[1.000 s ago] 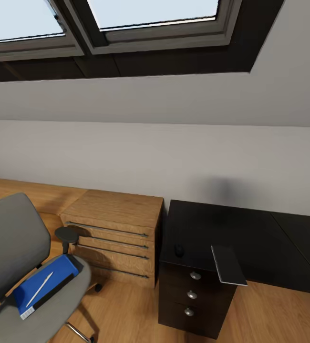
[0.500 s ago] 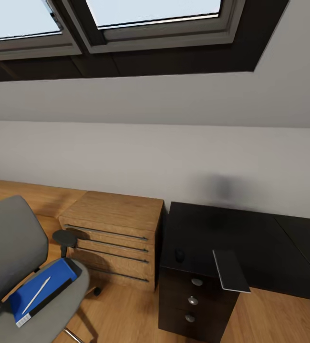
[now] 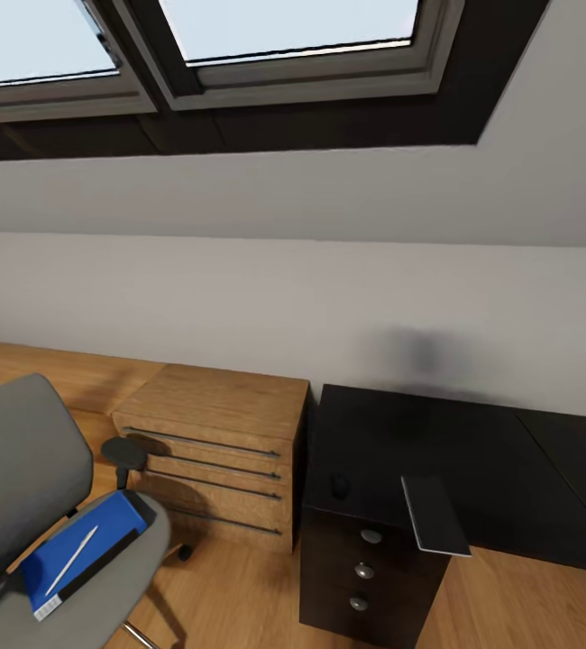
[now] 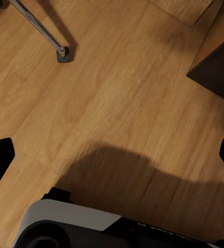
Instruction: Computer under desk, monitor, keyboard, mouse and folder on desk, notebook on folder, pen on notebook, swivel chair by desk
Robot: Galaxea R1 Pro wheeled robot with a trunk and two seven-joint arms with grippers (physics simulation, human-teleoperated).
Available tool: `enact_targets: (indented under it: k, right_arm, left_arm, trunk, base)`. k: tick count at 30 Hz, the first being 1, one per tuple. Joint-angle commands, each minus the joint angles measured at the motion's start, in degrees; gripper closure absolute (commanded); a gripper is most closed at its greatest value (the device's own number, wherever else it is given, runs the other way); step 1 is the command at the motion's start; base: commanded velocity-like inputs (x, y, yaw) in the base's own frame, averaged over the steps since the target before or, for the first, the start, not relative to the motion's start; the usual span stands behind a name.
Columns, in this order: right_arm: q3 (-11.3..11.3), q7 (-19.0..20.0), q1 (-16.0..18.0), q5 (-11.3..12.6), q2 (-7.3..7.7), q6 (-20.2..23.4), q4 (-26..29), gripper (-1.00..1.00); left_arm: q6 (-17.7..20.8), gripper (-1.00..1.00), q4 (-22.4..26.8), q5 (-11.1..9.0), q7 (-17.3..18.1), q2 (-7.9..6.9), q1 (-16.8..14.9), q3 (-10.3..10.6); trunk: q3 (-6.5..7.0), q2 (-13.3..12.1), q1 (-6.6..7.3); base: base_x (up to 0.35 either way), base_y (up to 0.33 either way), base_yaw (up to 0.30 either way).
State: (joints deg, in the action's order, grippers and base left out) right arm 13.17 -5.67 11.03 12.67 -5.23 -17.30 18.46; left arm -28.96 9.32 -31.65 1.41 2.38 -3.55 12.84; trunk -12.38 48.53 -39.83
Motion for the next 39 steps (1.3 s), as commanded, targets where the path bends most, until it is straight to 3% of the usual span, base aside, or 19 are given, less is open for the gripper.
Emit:
enact_targets:
  k: [1,3,6,12,13,16,23,26,32,39]
  right_arm:
    - [0.5,-0.8,0.0,0.5,0.05,2.1,1.8,-1.0]
    - [0.5,-1.7,0.0,0.4,0.05,11.7,9.4,-1.0]
    - [0.5,-2.2,0.0,0.3,0.0,18.0,15.2,-1.0]
    - [0.5,-4.4,0.1,0.1,-0.15,33.1,32.7,-1.0]
    - [0.5,-5.1,0.1,0.1,-0.29,37.9,38.6,-1.0]
    - [0.6,-5.7,0.8,-0.1,-1.41,42.9,48.6,-1.0]
    - [1.4,-6.4,3.2,-2.9,-2.27,44.8,58.8,-1.0]
    - [1.7,-6.4,3.4,-3.7,-2.28,42.7,57.6,-1.0]
    - [1.7,-6.3,3.5,-9.8,-2.1,39.6,55.2,-1.0]
    - [1.8,-6.2,3.6,-11.2,-2.22,39.3,53.8,-1.0]
  left_arm:
    - [-0.2,-1.0,-0.1,-0.6,0.1,-0.01,-0.1,0.4]
    - [-0.2,-1.0,0.0,-0.6,0.1,-0.01,-0.1,0.3]
    - [-0.2,-1.0,0.0,-0.6,0.1,-0.01,-0.1,0.3]
    - [-0.2,-1.0,0.0,-0.7,0.1,-0.01,-0.1,0.3]
    - [-0.2,-1.0,-0.1,-0.7,0.1,-0.01,-0.1,0.3]
    - [-0.2,-1.0,0.0,-0.7,0.1,-0.01,-0.1,0.3]
    - [-0.3,-1.0,0.0,-0.5,0.1,0.01,0.0,0.5]
    - [-0.3,-1.0,-0.1,-0.6,0.1,-0.2,-0.1,0.5]
    - [-0.2,-1.0,-0.1,-0.5,0.1,-0.37,-0.1,0.5]
    - [-0.2,-1.0,-0.1,-0.4,0.2,-0.36,-0.1,0.6]
  trunk:
    - [0.1,-0.4,0.22]
    - [0.46,-1.2,0.66]
    - [1.0,-2.4,1.32]
    - [2.08,-4.8,2.64]
    - [2.26,-5.2,2.86]
    - [2.62,-6.0,3.29]
    - [2.62,-6.0,3.29]
    - [2.62,-6.0,3.29]
    - [2.62,-6.0,3.29]
    - [2.62,-6.0,3.29]
  base:
    - [0.0,0.0,0.0]
    - [0.0,0.0,0.0]
    - [0.0,0.0,0.0]
    - [0.0,0.0,0.0]
    - [0.0,0.0,0.0]
    - [0.0,0.0,0.0]
    - [0.0,0.0,0.0]
    - [0.0,0.0,0.0]
    - [0.191,0.0,0.0]
    - [0.141,0.0,0.0]
